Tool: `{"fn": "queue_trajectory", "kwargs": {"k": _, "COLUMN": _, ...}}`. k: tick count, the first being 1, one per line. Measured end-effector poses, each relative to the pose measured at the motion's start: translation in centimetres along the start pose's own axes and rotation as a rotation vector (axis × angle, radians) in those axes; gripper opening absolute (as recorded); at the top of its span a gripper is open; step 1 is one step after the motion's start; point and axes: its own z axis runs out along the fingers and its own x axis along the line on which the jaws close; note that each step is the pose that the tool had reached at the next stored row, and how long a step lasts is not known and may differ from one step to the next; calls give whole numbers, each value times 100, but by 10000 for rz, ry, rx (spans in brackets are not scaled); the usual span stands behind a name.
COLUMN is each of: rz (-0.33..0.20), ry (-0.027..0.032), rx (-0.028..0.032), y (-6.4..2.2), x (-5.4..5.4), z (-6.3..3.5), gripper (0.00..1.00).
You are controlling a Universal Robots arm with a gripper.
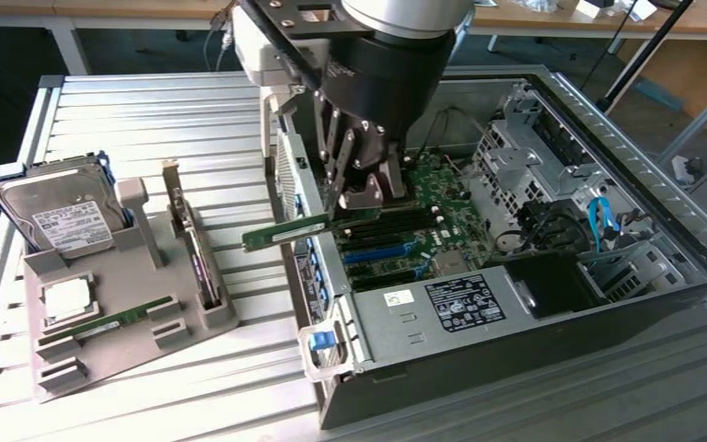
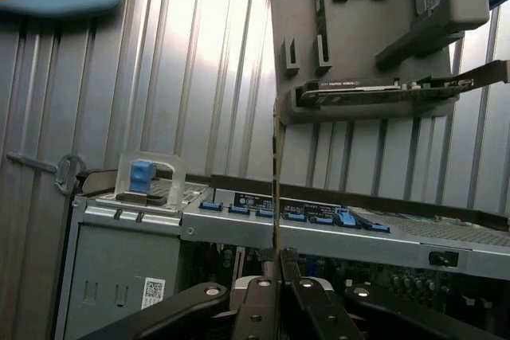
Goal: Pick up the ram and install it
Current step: 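Pick up the ram and move it above insertion slot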
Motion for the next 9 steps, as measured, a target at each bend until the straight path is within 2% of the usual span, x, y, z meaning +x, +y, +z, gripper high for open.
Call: {"fn": "queue_trajectory", "kwargs": {"k": 9, "rz": -3, "ry": 0, "rx": 0, "y": -240, "x": 33, "z": -11, "gripper": 12}}
